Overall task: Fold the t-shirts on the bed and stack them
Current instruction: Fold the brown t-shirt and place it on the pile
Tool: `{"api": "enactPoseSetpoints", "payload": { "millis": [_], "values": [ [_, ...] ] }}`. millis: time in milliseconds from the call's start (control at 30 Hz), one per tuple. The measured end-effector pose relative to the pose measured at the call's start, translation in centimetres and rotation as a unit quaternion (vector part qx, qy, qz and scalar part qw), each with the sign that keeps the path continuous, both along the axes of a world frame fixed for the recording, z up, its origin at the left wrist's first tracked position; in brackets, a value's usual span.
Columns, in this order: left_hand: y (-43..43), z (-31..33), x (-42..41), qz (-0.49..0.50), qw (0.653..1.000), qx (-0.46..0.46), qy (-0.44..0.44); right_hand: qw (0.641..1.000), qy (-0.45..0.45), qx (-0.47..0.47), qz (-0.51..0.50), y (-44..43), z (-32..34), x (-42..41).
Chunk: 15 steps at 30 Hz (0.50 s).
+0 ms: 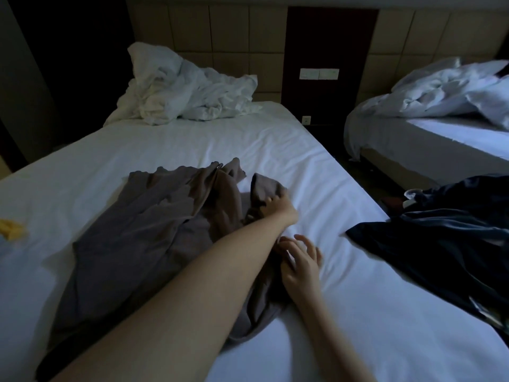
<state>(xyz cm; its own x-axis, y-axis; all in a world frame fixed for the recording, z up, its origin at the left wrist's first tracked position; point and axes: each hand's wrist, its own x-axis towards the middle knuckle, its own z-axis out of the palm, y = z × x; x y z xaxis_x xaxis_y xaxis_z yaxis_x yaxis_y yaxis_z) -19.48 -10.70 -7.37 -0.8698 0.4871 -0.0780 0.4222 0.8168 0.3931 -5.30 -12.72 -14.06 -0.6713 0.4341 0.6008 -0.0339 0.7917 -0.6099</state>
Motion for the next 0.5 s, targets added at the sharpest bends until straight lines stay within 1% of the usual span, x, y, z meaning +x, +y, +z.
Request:
{"api": "enactPoseSetpoints", "payload": {
  "millis": [33,67,100,133,167,200,233,267,300,333,367,400,433,467,500],
  "values": [
    [-0.2,-0.1,-0.3,0.015,0.999,0.02,0.021,1.0,0.005,-0.004,0.012,0.0,0.0,0.0],
    [-0.2,-0.3,-0.9,0.022,0.997,0.068,0.028,1.0,0.005,-0.001,0.027,0.1,0.0,0.0],
    [-0.3,0.0,-1.1,0.017,0.989,0.145,0.014,0.999,-0.002,0.007,0.043,0.1,0.0,0.0],
    [-0.2,0.7,-1.2,0.012,0.97,0.239,-0.032,0.998,-0.013,0.015,0.06,0.2,0.0,0.0],
    [-0.2,2.0,-1.1,0.012,0.928,0.355,-0.109,0.997,-0.022,0.014,0.078,0.2,0.1,0.0],
    [-0.7,3.6,-1.4,0.018,0.867,0.464,-0.178,0.995,-0.026,0.009,0.096,0.2,0.2,0.0],
    [-1.8,5.3,-1.7,0.031,0.806,0.552,-0.212,0.993,-0.025,0.004,0.114,0.2,0.3,0.1],
    [-3.7,6.4,-3.0,0.041,0.757,0.613,-0.221,0.991,-0.026,0.0,0.129,0.1,0.5,0.2],
    [-5.9,6.7,-4.5,0.056,0.721,0.655,-0.219,0.99,-0.033,-0.005,0.139,0.0,0.7,0.2],
    [-8.6,6.3,-6.1,0.08,0.704,0.673,-0.211,0.988,-0.045,-0.009,0.147,-0.2,1.0,0.3],
    [-12.0,5.4,-7.5,0.118,0.689,0.683,-0.21,0.986,-0.062,-0.009,0.155,-0.5,1.5,0.3],
    [-15.2,3.4,-8.6,0.174,0.69,0.672,-0.206,0.982,-0.09,-0.004,0.166,-1.1,2.1,0.2],
    [-18.5,1.5,-8.7,0.227,0.68,0.661,-0.222,0.974,-0.13,0.008,0.185,-1.9,2.8,0.1],
    [-21.2,-0.5,-8.4,0.263,0.671,0.65,-0.24,0.962,-0.175,0.031,0.209,-2.8,3.4,-0.1],
    [-23.3,-1.9,-7.6,0.274,0.651,0.655,-0.269,0.945,-0.224,0.066,0.227,-3.9,3.8,-0.3]
  ]
}}
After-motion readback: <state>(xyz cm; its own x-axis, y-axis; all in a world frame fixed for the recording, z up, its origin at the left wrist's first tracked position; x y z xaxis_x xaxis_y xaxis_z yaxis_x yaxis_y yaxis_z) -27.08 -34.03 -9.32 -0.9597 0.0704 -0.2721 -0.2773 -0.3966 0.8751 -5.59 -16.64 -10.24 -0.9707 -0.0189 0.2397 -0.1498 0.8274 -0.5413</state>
